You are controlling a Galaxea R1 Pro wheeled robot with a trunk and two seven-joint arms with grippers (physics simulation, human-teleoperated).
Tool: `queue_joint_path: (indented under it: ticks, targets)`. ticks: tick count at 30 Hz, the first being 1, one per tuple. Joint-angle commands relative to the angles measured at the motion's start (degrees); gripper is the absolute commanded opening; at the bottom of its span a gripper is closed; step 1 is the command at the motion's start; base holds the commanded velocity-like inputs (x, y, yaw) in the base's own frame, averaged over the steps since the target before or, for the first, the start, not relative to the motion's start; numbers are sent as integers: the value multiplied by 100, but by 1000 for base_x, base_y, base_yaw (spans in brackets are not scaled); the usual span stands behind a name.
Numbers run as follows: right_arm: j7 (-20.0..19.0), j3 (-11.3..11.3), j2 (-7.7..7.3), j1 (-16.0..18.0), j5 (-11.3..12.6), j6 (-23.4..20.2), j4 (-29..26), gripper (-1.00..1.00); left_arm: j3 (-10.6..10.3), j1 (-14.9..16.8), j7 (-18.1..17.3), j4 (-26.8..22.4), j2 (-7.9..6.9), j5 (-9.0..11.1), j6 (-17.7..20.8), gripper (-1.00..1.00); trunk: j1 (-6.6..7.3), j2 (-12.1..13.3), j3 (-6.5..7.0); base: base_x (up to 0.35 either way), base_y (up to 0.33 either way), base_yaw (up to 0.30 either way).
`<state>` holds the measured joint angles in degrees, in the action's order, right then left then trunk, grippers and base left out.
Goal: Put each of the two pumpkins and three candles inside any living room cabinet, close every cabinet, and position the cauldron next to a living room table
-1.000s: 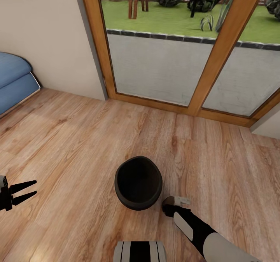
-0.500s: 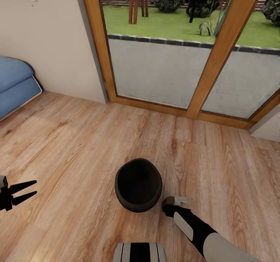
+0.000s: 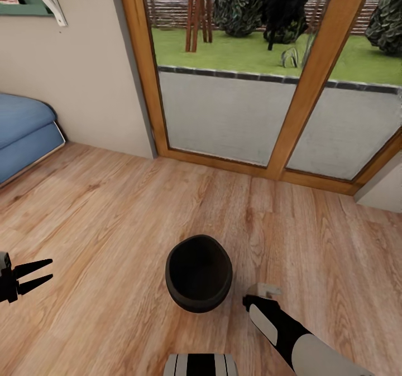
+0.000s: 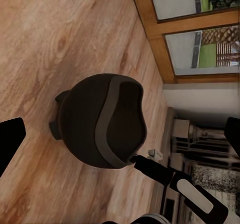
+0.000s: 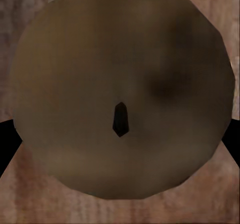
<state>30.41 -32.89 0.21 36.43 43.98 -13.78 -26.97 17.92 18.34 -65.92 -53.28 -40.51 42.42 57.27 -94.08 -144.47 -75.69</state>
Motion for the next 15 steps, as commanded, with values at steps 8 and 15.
queue_joint_path:
  ticks: [8,15]
  targets:
    - [157,-34,-26,4,90,-48,-27,-100,1,3,-13,2,-1,3,30,100,21,9,174,0,0,0]
    - [199,-25,-40,4,93,-78,-79,-100,6,3,-12,27,-1,5,30,100,39,19,329,0,0,0]
